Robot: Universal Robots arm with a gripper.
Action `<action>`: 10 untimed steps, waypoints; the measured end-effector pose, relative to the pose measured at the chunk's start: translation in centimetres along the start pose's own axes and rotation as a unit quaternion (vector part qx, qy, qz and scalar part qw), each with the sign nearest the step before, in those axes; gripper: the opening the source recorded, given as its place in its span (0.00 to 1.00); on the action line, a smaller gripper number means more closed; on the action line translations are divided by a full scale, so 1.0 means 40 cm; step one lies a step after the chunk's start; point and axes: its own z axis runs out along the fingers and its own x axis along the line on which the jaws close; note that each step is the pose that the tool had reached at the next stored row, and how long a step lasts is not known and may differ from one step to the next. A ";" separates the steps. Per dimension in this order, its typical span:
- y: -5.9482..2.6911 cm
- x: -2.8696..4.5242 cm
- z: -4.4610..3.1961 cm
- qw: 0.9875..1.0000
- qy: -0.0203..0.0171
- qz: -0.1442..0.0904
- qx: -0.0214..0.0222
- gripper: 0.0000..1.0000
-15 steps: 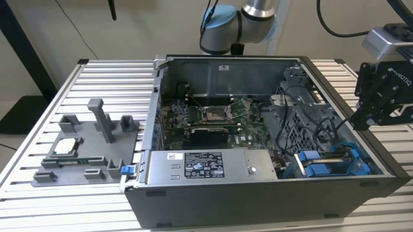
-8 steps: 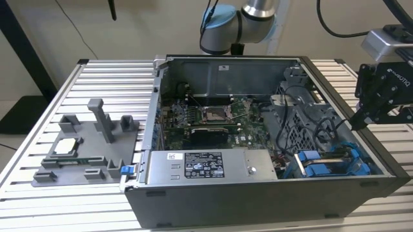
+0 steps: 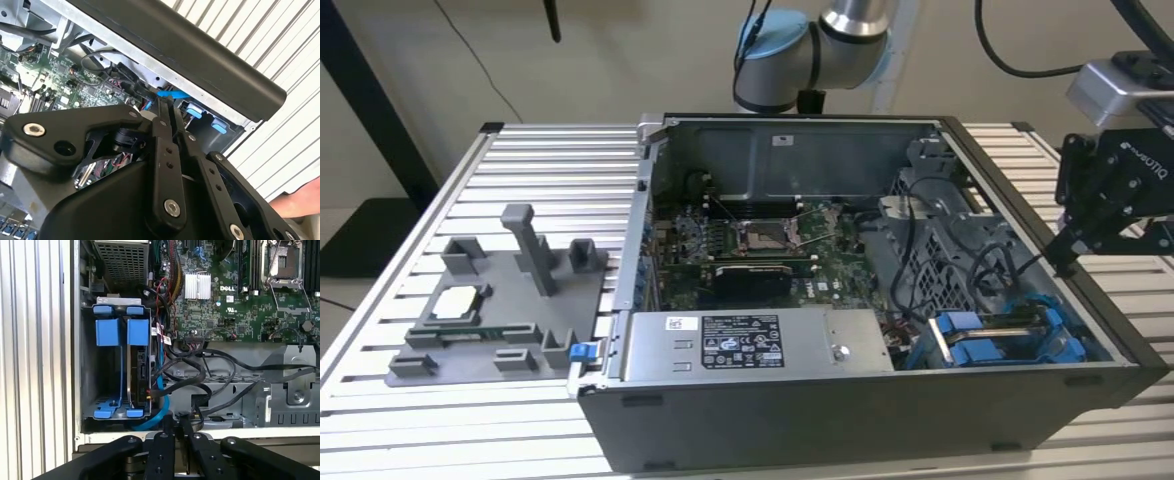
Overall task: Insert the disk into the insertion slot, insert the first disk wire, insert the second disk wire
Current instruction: 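Insert the second disk wire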
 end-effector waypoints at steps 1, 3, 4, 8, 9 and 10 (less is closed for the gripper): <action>0.000 0.000 0.000 1.000 0.000 0.000 0.000 0.00; 0.000 0.000 0.000 1.000 0.000 0.000 0.000 0.00; 0.000 0.000 0.000 1.000 0.000 0.000 0.000 0.00; 0.001 -0.001 -0.010 1.000 0.000 0.000 0.000 0.00; 0.001 0.000 -0.012 1.000 0.000 0.000 -0.001 0.00; 0.001 0.001 -0.013 1.000 0.000 0.000 -0.001 0.00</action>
